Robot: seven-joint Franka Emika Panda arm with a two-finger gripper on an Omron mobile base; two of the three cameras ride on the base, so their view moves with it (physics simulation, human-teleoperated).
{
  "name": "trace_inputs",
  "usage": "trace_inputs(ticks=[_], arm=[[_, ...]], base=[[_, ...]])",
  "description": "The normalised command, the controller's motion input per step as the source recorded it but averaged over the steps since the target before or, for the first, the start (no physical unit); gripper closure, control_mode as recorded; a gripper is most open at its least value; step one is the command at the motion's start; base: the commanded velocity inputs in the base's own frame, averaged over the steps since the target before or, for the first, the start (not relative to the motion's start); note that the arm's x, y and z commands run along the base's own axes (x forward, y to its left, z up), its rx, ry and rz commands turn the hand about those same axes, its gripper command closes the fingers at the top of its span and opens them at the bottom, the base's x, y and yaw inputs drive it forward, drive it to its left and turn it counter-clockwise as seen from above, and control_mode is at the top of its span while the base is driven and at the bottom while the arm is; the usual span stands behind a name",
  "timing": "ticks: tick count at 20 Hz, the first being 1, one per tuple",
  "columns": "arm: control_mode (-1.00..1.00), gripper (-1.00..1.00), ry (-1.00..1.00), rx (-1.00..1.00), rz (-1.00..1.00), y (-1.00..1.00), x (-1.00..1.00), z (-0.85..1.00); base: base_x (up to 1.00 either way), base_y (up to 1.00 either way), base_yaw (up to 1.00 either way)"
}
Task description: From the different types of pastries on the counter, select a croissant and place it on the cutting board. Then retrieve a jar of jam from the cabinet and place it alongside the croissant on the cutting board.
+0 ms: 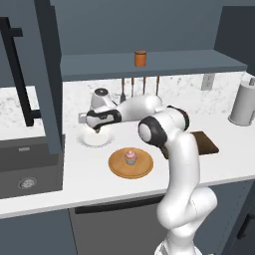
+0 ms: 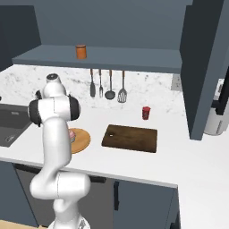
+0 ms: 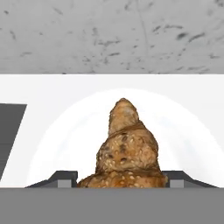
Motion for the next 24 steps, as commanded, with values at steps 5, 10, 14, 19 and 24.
trace_inputs(ticks=[5, 10, 14, 19, 24], arm=[[-1.0, 1.0, -0.11, 0.07, -0.07, -1.0, -0.63, 0.19], [-1.0, 1.0, -0.05, 0.09, -0.09, -1.0, -0.76, 0.22], [-1.0, 1.0, -0.04, 0.09, -0.08, -1.0, -0.69, 0.3], [-1.0, 1.0, -0.01, 0.09, -0.07, -1.0, -0.48, 0.3], [-1.0, 1.0, 0.0, 0.06, -0.08, -1.0, -0.14, 0.23]], base=[[0.0, 0.0, 0.0], [0.0, 0.0, 0.0], [0.0, 0.0, 0.0], [0.0, 0.0, 0.0], [0.0, 0.0, 0.0]])
